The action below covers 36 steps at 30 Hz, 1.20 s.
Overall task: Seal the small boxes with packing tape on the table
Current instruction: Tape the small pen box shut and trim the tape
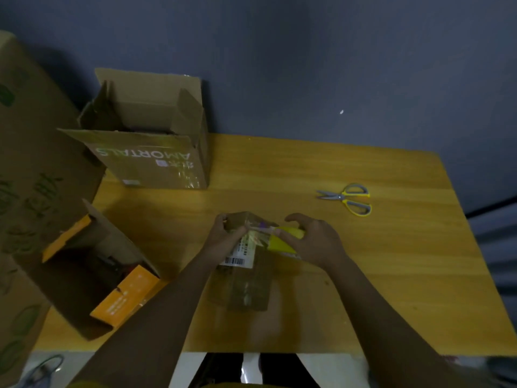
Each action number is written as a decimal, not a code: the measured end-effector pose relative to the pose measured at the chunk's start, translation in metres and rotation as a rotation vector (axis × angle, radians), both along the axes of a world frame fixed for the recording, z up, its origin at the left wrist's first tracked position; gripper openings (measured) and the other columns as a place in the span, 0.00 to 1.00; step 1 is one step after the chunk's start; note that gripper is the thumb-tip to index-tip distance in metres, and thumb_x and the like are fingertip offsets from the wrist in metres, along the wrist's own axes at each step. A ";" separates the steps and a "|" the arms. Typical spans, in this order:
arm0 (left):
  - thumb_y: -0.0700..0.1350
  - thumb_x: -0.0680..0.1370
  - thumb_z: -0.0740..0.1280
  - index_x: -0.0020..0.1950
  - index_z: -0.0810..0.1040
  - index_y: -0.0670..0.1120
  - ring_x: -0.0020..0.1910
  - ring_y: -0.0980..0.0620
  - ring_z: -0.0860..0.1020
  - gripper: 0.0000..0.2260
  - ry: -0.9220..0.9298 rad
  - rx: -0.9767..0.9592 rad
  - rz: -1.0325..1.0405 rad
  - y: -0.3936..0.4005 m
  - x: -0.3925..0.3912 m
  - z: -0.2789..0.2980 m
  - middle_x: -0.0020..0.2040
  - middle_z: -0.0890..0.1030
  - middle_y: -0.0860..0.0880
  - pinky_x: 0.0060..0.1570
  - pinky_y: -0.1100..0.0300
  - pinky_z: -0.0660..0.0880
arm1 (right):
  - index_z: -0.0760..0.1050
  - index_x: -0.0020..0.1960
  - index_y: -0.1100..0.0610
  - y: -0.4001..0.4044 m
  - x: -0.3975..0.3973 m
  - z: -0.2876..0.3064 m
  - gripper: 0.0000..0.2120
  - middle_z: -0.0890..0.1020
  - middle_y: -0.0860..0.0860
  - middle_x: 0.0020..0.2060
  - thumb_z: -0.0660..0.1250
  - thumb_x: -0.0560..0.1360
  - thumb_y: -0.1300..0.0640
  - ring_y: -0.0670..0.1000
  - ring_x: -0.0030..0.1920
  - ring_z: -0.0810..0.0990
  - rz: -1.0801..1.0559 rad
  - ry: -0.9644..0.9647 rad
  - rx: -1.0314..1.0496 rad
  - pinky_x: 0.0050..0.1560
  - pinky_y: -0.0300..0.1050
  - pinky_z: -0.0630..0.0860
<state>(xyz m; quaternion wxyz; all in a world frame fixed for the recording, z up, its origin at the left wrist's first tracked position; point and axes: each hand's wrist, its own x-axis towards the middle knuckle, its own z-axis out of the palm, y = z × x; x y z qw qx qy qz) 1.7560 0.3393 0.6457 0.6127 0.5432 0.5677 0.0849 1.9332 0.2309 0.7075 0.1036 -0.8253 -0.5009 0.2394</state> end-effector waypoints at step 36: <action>0.57 0.69 0.74 0.79 0.45 0.47 0.78 0.50 0.46 0.50 0.578 0.580 -0.906 0.032 -0.046 -0.017 0.79 0.48 0.51 0.74 0.41 0.44 | 0.77 0.47 0.50 0.027 -0.012 0.016 0.22 0.78 0.53 0.42 0.70 0.67 0.33 0.53 0.46 0.76 -0.040 0.209 -0.044 0.43 0.45 0.69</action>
